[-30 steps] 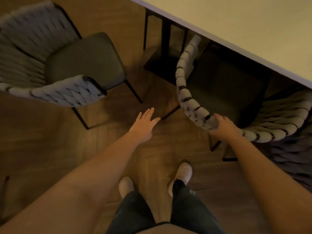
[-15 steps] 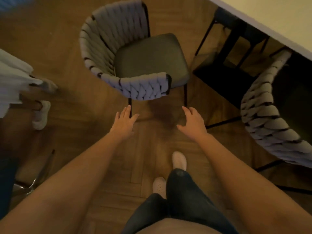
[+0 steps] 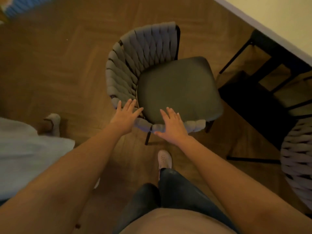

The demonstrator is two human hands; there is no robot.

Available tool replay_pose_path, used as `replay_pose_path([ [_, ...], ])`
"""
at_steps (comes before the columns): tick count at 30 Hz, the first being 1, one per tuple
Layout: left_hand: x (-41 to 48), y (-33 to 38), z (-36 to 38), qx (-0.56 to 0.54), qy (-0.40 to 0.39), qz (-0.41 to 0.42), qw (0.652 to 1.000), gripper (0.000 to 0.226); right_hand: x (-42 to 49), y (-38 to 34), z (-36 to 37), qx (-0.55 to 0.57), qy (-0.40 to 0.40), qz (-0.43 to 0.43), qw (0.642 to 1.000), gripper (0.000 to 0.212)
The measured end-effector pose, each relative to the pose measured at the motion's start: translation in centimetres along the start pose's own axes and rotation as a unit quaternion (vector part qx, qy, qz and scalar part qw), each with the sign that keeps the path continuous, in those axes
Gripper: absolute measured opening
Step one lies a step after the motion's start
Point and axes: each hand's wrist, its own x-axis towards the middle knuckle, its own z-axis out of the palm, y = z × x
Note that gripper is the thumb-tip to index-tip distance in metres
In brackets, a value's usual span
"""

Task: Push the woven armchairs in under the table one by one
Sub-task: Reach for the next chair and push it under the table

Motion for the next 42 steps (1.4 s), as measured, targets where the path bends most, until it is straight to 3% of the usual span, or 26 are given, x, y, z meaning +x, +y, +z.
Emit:
replay_pose_path([
  [4,4.0,-4.2,-0.5,0.086,-0.075,0.046,0.992,0.092,3.5,-1.5,-0.3,0.053,-0.091,0.016,0.994,0.103],
  [11,11.9,-11.2,-0.9,0.211,-0.2,0.159,0.943,0.084,8.7,-4.1,0.2,0.198,-0.175,0.105,0.959,0.11],
  [20,20.2,-18.4,-2.0,0.273,-0.142,0.399,0.863,0.077,16.7,-13.7,3.4,0.376,-0.127,0.246,0.884,0.109],
  [23,21.9,-20.5,-2.6,0.293,-0.098,0.426,0.85,0.068,18.9,-17.8,4.1,0.294,-0.108,0.264,0.912,0.095],
  [27,24.6,-22.5,-2.9,0.314,-0.023,0.435,0.843,0.057,19.8,-19.5,4.7,0.18,-0.042,0.344,0.921,0.062],
  [33,26.0,-22.4,-2.8,0.313,-0.006,0.479,0.82,0.048,19.3,-19.1,5.4,0.15,-0.01,0.362,0.92,0.061],
  [37,25.7,-20.0,-3.4,0.276,0.003,0.491,0.826,0.041,17.7,-16.8,4.6,0.138,0.002,0.387,0.912,0.058],
  [42,24.9,-15.1,-5.1,0.245,0.021,0.501,0.83,0.04,15.3,-11.8,3.8,0.114,0.001,0.43,0.896,0.036],
])
